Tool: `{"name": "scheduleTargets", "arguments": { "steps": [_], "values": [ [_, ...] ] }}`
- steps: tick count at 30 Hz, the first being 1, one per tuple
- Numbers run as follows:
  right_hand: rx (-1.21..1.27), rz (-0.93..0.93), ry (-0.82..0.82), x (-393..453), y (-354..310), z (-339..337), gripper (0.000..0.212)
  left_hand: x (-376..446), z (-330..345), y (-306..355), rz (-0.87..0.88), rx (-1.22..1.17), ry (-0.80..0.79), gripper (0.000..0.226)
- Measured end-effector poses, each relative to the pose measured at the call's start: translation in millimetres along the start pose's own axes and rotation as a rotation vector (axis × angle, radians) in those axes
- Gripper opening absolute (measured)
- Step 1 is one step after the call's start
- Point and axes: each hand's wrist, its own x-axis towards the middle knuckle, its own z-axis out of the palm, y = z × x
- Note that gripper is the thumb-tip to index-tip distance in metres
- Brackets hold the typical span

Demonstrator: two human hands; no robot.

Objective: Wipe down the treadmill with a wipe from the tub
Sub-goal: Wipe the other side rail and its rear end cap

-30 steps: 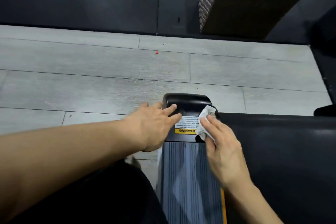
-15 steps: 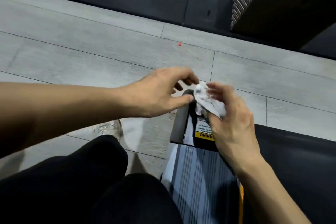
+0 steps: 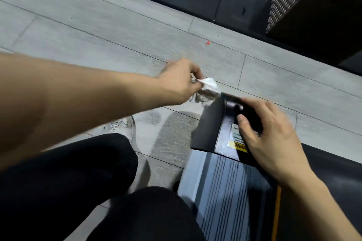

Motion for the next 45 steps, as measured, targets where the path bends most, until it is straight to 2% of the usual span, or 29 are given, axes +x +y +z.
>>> {"name": "scheduleTargets", "arguments": {
  "steps": [2,4,9,14,18,22,29,32,39,42,45],
  "values": [
    [-0.004,0.059,0.035,-4.9,1.2,12.4,0.038,-2.7,29.6,-3.0,-0.141,-0.199,0.079,0.003],
    [0.022,0.094,0.052,-6.2,1.7,21.4,0.037,-6.6,58.2,-1.4,-0.208,-0.358,0.126,0.007],
    [0.004,0.059,0.081,-5.2,6.5,28.3,0.044,-27.9,83.5,-10.4,-0.167,-0.521,0.179,0.013],
    [-0.019,0.044,0.122,-5.6,6.1,33.2,0.044,-29.8,86.4,-9.5,-0.092,-0.44,0.175,0.011],
    [-0.011,0.038,0.131,-5.9,6.5,33.4,0.044,-2.1,106.5,-23.5,-0.238,-0.324,0.17,0.016],
    [-0.006,0.051,0.136,-5.8,4.3,34.1,0.042,6.4,111.2,-30.0,-0.315,-0.358,0.103,0.017],
    [-0.036,0.06,0.12,-7.0,5.6,32.4,0.04,-43.8,53.8,12.0,-0.103,-0.274,-0.042,0.009],
    [-0.03,0.054,0.13,-7.6,5.7,32.2,0.04,-54.5,51.7,25.1,-0.061,-0.139,0.031,0.011],
    [-0.024,0.059,0.136,-5.7,3.0,33.3,0.04,-21.7,95.4,-28.3,-0.334,-0.301,-0.053,0.008],
    [-0.044,0.06,0.129,-5.4,3.1,33.9,0.04,-22.3,110.2,-41.3,-0.382,-0.361,-0.067,0.008],
    [-0.039,0.06,0.132,-6.0,4.3,33.7,0.039,-34.2,97.1,-35.9,-0.371,-0.39,-0.105,0.005]
  ]
}}
